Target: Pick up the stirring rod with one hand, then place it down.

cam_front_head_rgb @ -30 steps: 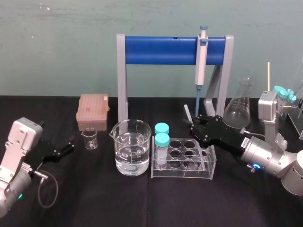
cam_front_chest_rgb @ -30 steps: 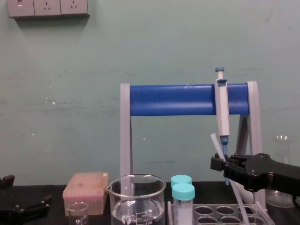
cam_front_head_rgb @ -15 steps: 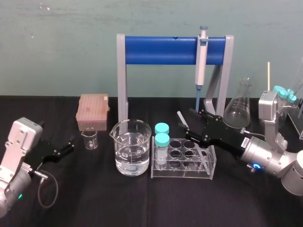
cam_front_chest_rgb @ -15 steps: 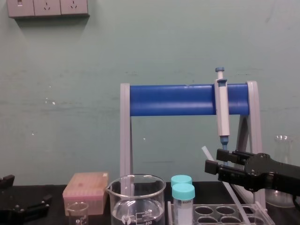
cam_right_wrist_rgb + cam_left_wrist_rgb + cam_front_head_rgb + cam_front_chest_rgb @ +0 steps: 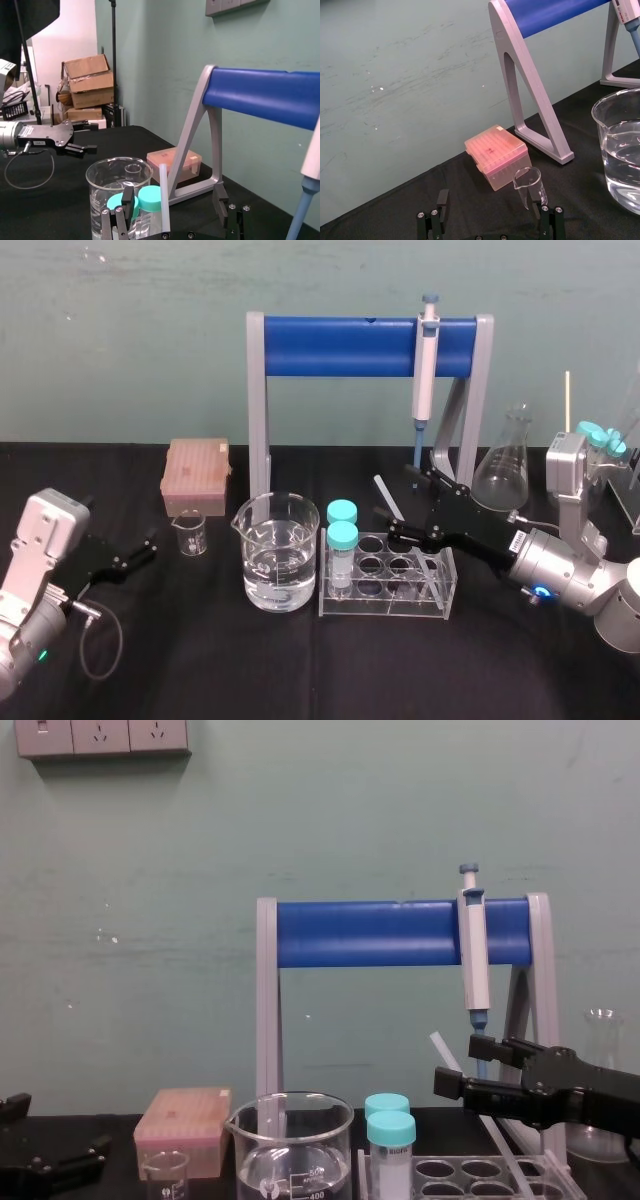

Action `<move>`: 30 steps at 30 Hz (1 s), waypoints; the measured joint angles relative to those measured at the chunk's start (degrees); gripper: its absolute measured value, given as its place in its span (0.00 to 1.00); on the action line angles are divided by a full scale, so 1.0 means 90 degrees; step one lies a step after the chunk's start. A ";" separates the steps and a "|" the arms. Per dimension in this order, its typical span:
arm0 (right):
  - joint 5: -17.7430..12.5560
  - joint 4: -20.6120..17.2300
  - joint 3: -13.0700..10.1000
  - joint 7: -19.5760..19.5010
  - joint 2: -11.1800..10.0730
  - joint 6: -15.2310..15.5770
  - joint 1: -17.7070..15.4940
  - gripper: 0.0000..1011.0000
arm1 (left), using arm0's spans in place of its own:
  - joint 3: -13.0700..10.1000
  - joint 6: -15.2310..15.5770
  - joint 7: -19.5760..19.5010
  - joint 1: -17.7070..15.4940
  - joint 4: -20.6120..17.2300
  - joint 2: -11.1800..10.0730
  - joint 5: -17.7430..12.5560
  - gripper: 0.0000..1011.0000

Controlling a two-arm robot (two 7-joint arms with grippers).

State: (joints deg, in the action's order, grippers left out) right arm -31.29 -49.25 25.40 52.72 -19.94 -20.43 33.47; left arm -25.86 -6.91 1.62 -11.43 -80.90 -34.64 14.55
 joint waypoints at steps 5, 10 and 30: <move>0.0050 -0.0169 -0.0042 -0.0024 -0.0024 -0.0151 0.0024 0.99 | 0.0000 0.0000 0.0000 0.0000 0.0000 0.0000 0.0000 0.99; 0.0215 -0.0523 -0.0200 -0.0339 -0.0065 -0.0557 0.0062 0.99 | 0.0000 0.0000 0.0000 0.0000 0.0000 0.0000 0.0000 0.99; 0.1023 -0.1710 -0.0973 -0.2784 -0.0439 0.1094 -0.0934 0.99 | 0.0000 0.0000 0.0000 0.0000 0.0000 0.0000 0.0000 0.99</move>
State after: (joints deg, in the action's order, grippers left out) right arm -22.08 -64.64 16.64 27.67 -23.89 -10.58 25.07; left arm -25.86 -6.91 1.62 -11.43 -80.90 -34.65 14.55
